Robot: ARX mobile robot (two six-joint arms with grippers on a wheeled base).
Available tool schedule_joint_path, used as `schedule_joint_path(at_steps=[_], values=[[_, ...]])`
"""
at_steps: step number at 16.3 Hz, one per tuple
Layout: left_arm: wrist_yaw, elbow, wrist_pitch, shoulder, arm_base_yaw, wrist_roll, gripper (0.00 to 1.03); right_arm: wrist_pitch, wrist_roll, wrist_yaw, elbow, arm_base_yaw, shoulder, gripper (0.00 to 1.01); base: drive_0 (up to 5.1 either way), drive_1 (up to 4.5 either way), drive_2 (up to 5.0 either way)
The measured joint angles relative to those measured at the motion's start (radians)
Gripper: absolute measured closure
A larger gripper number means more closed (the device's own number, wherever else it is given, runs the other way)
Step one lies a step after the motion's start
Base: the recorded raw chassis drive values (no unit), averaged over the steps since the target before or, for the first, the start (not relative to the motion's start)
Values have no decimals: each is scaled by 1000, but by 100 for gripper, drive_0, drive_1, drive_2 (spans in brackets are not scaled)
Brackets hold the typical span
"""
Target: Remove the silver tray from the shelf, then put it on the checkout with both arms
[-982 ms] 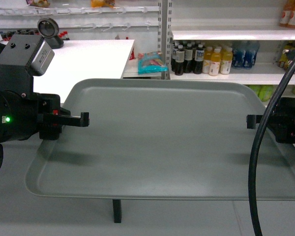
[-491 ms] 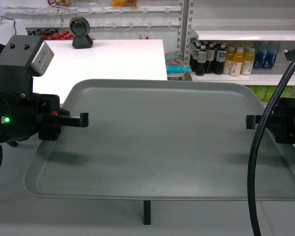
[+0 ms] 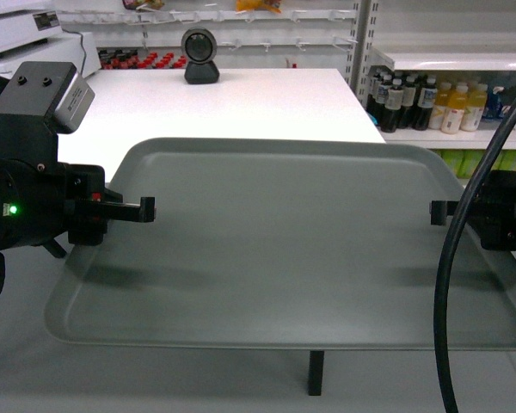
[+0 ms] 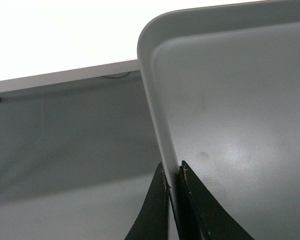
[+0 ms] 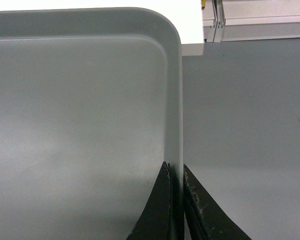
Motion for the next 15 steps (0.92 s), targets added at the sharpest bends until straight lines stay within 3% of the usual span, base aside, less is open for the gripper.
schedule_joint_path(at_steps=[15], values=[[1, 0, 2, 0, 0, 5, 99, 2, 0, 3, 1, 5, 0, 98, -497, 249, 249]])
